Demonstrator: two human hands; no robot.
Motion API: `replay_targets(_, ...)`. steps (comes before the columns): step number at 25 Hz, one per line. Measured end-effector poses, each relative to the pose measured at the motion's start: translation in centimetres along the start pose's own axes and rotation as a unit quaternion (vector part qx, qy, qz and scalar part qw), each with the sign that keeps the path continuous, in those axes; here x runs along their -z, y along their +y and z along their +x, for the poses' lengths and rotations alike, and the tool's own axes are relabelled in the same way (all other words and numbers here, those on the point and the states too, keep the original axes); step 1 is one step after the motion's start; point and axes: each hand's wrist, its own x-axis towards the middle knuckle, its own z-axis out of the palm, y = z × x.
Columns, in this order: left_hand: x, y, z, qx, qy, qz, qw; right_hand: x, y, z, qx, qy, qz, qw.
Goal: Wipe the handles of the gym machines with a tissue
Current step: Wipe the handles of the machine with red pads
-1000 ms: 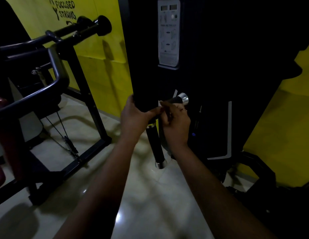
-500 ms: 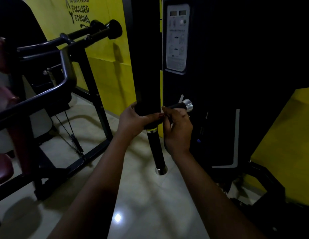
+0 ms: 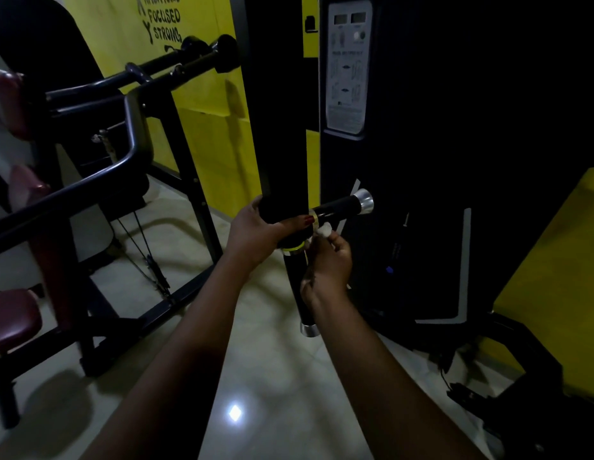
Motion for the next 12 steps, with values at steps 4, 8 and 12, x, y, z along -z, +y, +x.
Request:
replay_targets(4, 0.3, -0.4, 0.1, -0.009, -0.003, 0.008, 1.000, -0.2, -1.6, 3.1, -0.177, -0.200, 0.029, 0.963)
replay_targets(8, 0.1, -0.4, 0.0, -0.016, -0.006, 0.015, 1.000, 0.4, -1.1, 4.2, -0.184, -0.251, 0.074, 0.948)
replay_targets(12, 0.1, -0.4, 0.1, -0.016, -0.015, 0.006, 1.000, 1.8, -0.7, 4.8, -0.196, -0.242, 0.041, 0.949)
